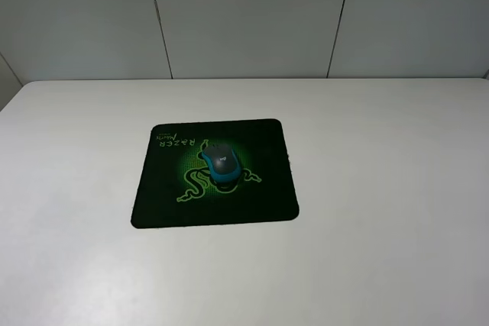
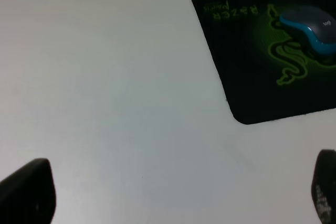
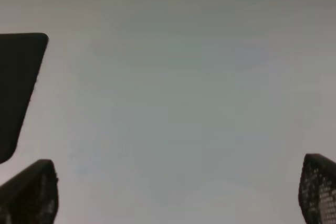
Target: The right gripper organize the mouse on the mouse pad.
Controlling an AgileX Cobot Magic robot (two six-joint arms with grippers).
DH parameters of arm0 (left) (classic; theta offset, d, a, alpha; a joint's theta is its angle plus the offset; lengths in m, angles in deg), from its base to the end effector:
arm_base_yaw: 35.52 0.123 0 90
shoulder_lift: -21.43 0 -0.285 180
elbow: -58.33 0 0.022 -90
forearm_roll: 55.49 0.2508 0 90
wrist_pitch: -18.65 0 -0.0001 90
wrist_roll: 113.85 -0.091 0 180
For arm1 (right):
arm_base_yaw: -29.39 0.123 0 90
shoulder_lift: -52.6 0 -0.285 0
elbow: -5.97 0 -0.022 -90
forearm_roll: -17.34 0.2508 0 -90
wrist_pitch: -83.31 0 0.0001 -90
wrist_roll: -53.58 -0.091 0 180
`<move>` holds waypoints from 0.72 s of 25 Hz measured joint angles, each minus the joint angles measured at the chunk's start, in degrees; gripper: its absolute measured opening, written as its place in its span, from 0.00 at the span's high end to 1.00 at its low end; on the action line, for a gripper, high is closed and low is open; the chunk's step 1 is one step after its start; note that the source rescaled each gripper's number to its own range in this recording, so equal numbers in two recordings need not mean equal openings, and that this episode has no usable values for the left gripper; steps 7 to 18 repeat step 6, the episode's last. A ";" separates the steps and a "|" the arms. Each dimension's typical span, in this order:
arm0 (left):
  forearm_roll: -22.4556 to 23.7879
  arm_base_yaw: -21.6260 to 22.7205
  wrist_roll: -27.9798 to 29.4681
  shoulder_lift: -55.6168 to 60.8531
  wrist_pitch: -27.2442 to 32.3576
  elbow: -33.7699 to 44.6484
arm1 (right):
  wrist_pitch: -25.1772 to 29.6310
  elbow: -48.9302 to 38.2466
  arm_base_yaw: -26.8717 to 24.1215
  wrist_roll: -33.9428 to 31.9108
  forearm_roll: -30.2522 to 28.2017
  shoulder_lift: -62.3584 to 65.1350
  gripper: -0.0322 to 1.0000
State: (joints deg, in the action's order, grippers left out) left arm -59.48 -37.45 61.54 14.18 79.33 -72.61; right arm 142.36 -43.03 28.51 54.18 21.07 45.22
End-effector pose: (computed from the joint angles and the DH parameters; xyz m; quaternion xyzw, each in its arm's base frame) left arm -0.0055 -0.0053 0.2752 0.0499 0.8506 -0.0226 0.5229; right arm -0.0038 0.0051 0.2778 0.0013 0.8450 0.0256 0.5342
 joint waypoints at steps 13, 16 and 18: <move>0.00 0.00 0.00 0.00 0.00 0.00 | 0.00 0.00 0.00 0.00 0.00 0.00 0.00; 0.00 0.00 0.00 0.00 0.00 0.00 | 0.00 0.00 0.00 0.00 0.00 0.00 0.00; 0.00 0.00 0.00 0.00 0.00 0.00 | 0.00 0.00 0.00 0.00 0.00 0.00 0.00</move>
